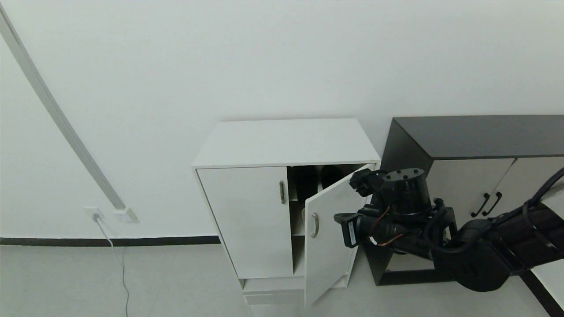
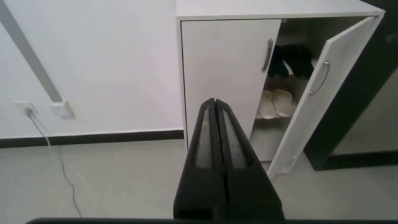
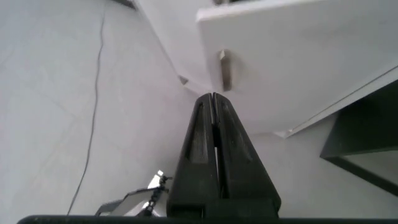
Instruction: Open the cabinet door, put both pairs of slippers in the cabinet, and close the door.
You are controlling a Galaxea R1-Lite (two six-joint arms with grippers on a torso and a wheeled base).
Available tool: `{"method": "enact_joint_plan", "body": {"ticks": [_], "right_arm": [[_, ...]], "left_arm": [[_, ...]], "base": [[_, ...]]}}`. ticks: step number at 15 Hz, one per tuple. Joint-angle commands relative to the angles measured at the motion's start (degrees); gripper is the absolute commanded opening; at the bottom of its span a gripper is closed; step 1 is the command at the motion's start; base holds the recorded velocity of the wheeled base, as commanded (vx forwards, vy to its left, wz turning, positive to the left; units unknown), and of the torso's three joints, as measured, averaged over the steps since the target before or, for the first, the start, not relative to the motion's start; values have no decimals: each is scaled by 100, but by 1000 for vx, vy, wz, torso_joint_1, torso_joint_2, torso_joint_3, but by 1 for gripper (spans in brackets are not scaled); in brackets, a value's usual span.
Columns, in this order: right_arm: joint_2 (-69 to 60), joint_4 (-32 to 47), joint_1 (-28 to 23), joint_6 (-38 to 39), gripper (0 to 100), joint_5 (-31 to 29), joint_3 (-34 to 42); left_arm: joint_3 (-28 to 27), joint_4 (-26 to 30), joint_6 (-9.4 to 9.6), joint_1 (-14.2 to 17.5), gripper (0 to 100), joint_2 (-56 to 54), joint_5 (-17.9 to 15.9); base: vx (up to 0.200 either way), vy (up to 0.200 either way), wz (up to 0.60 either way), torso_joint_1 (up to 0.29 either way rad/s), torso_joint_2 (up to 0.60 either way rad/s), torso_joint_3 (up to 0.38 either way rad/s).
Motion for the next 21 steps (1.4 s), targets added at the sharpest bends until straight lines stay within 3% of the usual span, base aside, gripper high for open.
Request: {"method": "enact_joint_plan", "body": {"ticks": [1, 6, 9, 21], "right_arm": [[-176, -245, 2, -75, 0, 112, 490], [-246, -1027, 2, -93, 0, 112, 1589], [-70, -1238, 2, -101, 0, 121, 1800], [1486, -1634, -139, -110, 0, 103, 596]], "left_arm": [[0, -1, 1, 2, 0, -1, 2], [0, -1, 1, 2, 0, -1, 2], [0, -1, 1, 2, 0, -1, 2], [0, -1, -8, 2, 0, -1, 11]], "base": [[0, 0, 0, 0, 0, 0], [160, 0, 0, 3, -2, 5], [0, 0, 0, 0, 0, 0], [0, 0, 0, 0, 0, 0]]}}
